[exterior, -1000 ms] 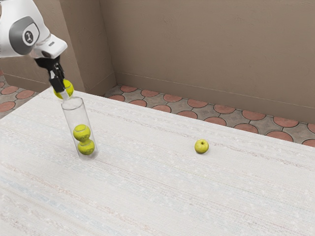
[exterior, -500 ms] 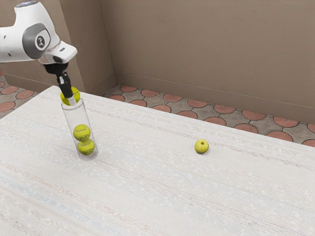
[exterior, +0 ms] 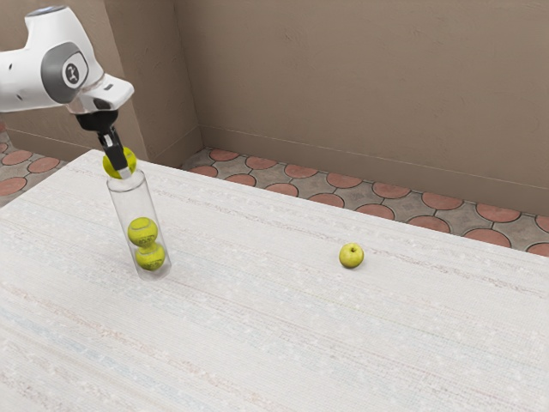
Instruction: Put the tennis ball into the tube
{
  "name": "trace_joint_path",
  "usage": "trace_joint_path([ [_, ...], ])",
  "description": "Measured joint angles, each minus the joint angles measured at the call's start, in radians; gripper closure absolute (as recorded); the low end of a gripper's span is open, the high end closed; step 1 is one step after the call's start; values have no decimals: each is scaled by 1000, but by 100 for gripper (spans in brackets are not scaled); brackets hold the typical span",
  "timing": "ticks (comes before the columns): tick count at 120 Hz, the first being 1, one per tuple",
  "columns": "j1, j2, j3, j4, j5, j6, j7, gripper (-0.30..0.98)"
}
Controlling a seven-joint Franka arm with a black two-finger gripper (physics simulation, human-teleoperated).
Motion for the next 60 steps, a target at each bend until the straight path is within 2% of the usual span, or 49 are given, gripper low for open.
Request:
trace_joint_path([
  [13, -1, 0, 1, 0, -12, -13, 2, 20],
  [29, -3, -6, 1, -3, -17, -29, -1, 12],
  [39, 4, -87, -35, 16, 3, -140, -97, 9],
  [46, 3, -132, -86, 102, 34, -233, -180, 7],
  [60, -79, -159, -118, 243, 87, -371, -326, 5],
])
